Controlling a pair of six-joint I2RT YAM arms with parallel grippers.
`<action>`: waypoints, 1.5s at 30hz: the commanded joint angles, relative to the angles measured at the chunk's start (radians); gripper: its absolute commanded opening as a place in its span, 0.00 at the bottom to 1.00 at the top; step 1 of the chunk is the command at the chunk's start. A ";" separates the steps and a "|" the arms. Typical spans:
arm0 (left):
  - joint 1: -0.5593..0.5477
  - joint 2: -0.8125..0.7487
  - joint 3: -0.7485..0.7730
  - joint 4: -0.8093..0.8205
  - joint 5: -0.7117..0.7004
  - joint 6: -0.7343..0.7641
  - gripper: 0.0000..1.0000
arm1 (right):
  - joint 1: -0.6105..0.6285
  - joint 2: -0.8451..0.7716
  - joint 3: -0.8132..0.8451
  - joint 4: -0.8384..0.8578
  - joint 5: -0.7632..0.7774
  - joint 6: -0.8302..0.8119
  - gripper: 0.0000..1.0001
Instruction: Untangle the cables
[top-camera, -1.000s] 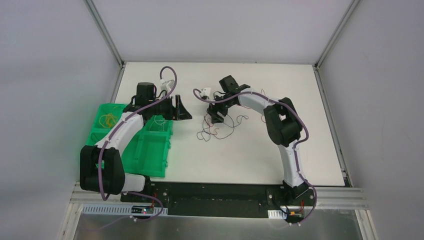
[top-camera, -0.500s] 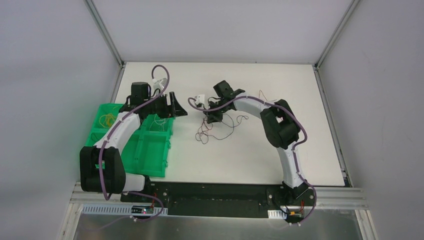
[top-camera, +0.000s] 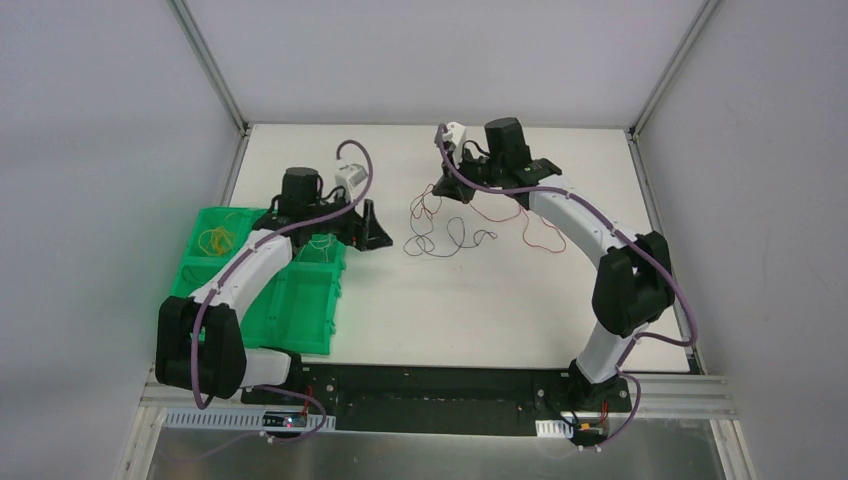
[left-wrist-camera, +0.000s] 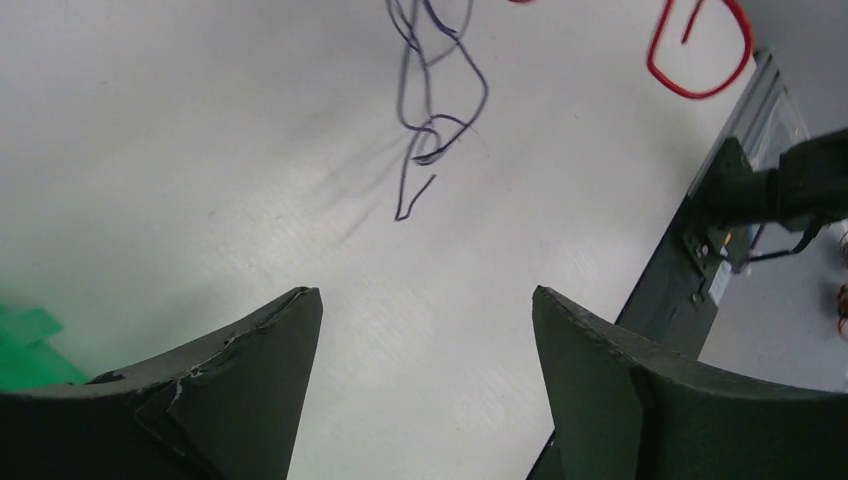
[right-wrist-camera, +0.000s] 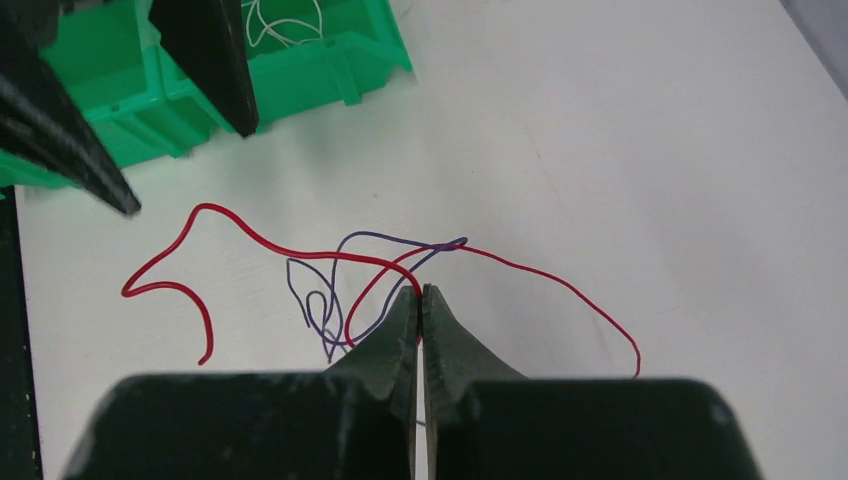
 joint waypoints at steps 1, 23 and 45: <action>-0.129 -0.004 -0.045 0.123 -0.032 0.148 0.80 | -0.018 -0.034 -0.026 0.017 -0.028 0.095 0.00; -0.311 0.495 0.109 0.665 -0.253 -0.194 0.15 | -0.100 -0.069 -0.035 0.018 0.042 0.172 0.00; -0.092 0.009 0.287 -0.101 0.317 0.086 0.00 | -0.568 0.075 0.287 -0.439 -0.171 0.124 0.72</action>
